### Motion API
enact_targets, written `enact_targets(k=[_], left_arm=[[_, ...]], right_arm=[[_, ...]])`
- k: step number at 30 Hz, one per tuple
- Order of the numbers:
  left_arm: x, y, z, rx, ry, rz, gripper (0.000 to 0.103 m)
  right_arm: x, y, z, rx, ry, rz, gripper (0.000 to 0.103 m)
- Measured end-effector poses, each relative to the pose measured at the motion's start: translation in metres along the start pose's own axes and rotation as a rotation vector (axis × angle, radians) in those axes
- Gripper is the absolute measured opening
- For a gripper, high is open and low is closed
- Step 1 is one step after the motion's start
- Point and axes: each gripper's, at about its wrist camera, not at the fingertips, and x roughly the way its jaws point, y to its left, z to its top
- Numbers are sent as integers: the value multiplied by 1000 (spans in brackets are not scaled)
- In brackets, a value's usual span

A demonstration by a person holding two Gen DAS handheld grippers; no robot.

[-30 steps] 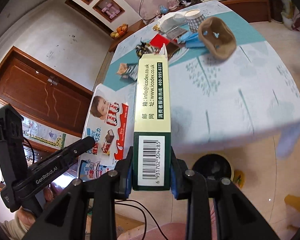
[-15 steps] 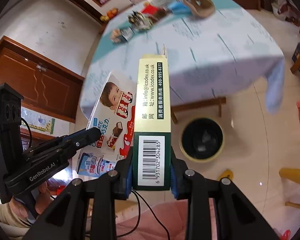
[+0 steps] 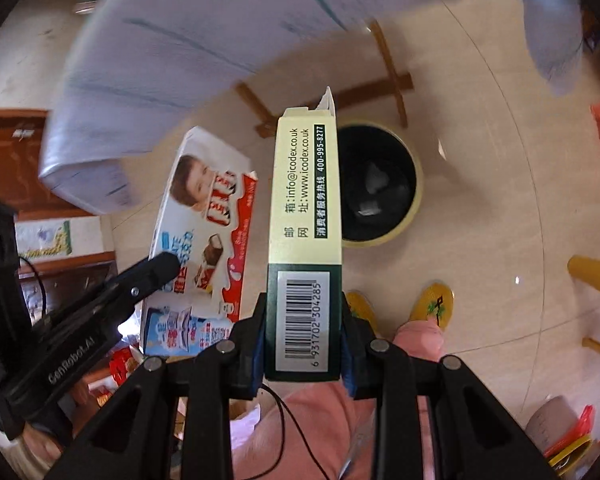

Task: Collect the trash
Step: 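Lower both boxes over the black bin and open both tools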

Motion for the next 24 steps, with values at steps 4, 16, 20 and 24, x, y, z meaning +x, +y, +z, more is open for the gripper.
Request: enact_targets(k=[4,16,20,24], left_arm=[[58,14,16,-58,20,-15,10],[159,22,54,-60,-35,0,13],[167,25,61,-44,-71,17,24],[165,30,63,-38,-65,33,24]], right_arm=[[46,-24,27,61,10,-6,30],[132,-51,75,116,24,-38,31],[141,-52,84,119,9,-53,41],[138,-49,86,105,-22,-56,48]])
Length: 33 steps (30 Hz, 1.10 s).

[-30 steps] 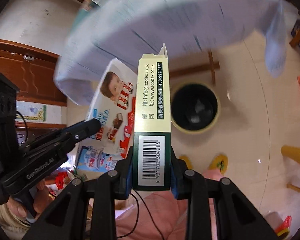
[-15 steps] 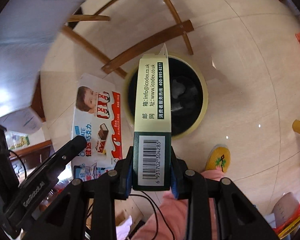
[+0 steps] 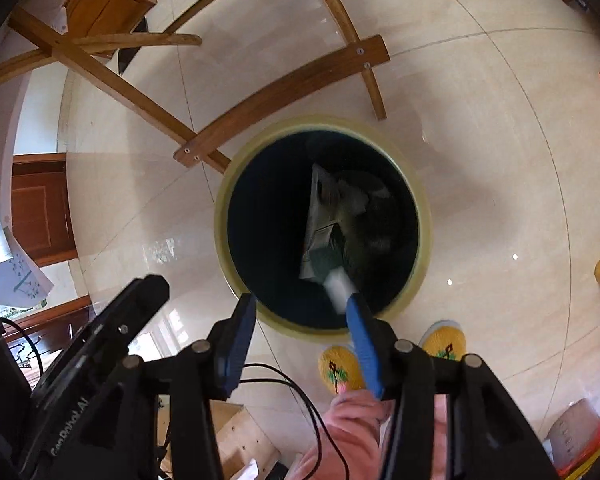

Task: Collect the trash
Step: 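Lower both boxes over the black bin and open both tools, then bring both open tools back over the table toward the milk carton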

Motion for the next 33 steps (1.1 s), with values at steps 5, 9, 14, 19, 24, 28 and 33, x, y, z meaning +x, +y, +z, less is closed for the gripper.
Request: enact_targets(k=[5,9,14,19,24,28,33], left_arm=[[-14,7,-3,14,-1,19,25],[-30,13,-7,21,-8,36,25],[-52,19,-9,9,-15,42,27],[-86,20,-10,-15,-36,37,29],[-129,13,-8,-19,-67,31,35],[-165,7,-8,-25,-98,23,44],[-212,-4,-8,-27,-135,27,50]], right_arm=[[-9,5,-2,-41,-23,-30,48],[-20,9,-7,-50,-30,-33,48],[-38,16,-13,-48,-53,-10,48],[-68,30,-24,-69,-78,-1,48],[-103,46,-36,-98,-99,12,48],[-131,57,-45,-119,-127,21,48],[-171,72,-55,-159,-160,35,48]])
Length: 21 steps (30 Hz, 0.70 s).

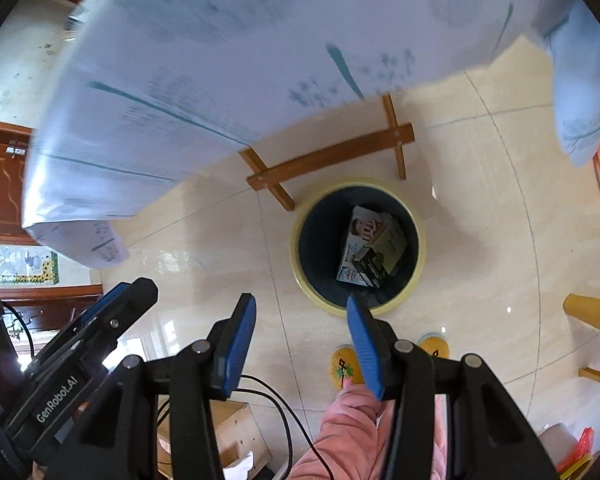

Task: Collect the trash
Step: 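Bring both open tools back over the table toward the milk carton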

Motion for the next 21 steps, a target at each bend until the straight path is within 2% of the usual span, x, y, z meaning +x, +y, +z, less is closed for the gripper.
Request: enact_targets(k=[4,12,21], left_arm=[[-37,-9,4,-4,-19,-4,59],[-121,-31,9,14,-59,-21,60],[-207,-57,14,60,-156,-1,60]], right_arm=[[-30,10,1,-29,-16,12,48],[-105,33,1,-96,-60,41,48],[-190,61,3,-206,-162,87,48]])
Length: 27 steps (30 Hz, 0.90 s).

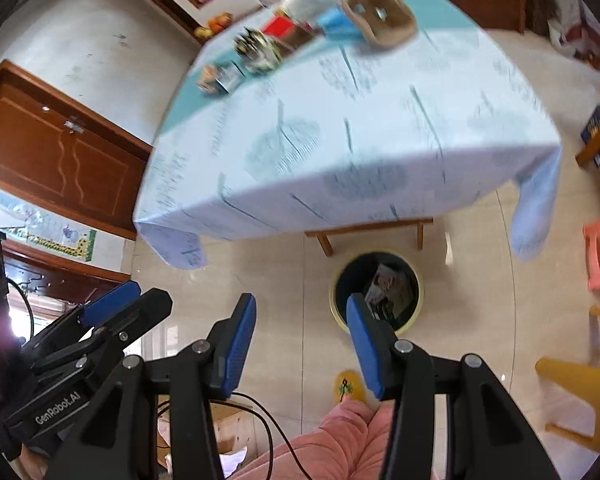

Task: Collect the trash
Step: 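Bring both open tools back over the table toward the milk carton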

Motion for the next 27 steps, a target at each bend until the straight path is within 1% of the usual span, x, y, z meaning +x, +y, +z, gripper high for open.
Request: enact_targets(k=[5,7,9,15,20,24,27], left_arm=[[-41,-11,10,1,-76,16,61],[-56,-15,14,-3,-109,26,63],[-68,-17,18,-9,-143,33,65],[-92,-18,36,-37,-217,52,65],[-103,-12,51,-55,-253,68,65],[-105,-3,67,-55,-272,69,72],[-98,7,86,-57,-282,51,72]], right_arm=[[-33,8,13,-53,-51,26,48],[-44,9,19,-69,-73,30,48],[-56,10,27,-84,-101,38,48],[-81,16,46,-135,-165,57,48],[-90,20,65,-145,-205,59,48],[-87,21,80,-133,-224,62,48],[-81,23,93,-125,-239,37,48]])
